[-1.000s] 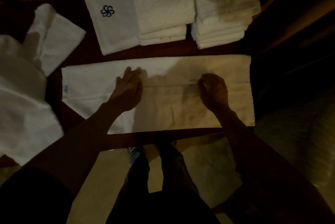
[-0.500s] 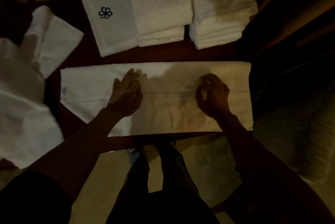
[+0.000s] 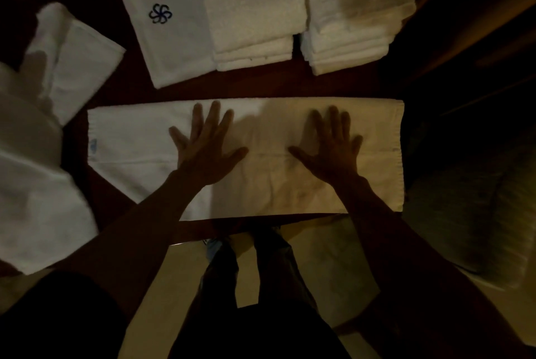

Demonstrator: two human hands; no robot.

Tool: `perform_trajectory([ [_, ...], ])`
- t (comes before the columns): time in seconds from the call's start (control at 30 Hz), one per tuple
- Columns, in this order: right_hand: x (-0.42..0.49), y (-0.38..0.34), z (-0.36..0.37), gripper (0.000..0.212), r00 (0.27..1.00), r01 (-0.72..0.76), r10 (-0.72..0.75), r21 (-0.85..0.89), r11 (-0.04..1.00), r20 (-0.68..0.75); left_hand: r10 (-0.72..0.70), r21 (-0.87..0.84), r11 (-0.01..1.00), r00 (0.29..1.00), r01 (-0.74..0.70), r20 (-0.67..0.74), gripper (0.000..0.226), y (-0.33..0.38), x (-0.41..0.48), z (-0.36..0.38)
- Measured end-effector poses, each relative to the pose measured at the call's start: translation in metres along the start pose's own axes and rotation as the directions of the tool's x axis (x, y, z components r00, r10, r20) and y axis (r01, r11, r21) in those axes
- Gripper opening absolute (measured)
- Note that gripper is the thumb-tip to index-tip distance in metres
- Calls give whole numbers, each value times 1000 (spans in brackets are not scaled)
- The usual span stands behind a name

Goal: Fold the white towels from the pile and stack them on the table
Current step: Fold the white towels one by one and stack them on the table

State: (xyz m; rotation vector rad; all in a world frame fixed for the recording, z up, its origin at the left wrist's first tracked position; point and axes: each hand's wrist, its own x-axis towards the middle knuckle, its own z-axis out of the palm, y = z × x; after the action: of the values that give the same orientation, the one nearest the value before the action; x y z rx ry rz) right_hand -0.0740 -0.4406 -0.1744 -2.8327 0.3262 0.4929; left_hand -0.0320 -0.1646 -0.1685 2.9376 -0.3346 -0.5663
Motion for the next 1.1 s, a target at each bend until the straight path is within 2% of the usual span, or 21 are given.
perform_trajectory([
  [0.27, 19, -6, -8, 106, 999, -3, 4, -37, 999, 40, -38, -15, 999, 998, 39, 44, 97, -5, 13, -3],
  [0.43, 16, -17, -15, 103, 999, -27, 27, -17, 999, 29, 22, -72, 997, 1000, -21, 1, 86, -12, 9, -7],
  [0.57, 3, -37, -20, 94, 994, 106, -104, 55, 993, -31, 66, -92, 993, 995, -73, -79, 79, -40, -12, -12],
  [0.87, -19, -149, 0, 89, 929, 369, -369, 100, 924, -17, -175, -158, 976, 970, 149, -168, 77, -123, -78, -18],
  [1.03, -40, -202, 24, 84, 856, 514, -518, 107, 851, 4, -261, -260, 945, 940, 201, -222, 78, -168, -106, -25],
  [1.1, -51, -219, 34, 81, 823, 564, -569, 119, 817, 1, -307, -313, 920, 931, 237, -196, 86, -183, -112, -22],
])
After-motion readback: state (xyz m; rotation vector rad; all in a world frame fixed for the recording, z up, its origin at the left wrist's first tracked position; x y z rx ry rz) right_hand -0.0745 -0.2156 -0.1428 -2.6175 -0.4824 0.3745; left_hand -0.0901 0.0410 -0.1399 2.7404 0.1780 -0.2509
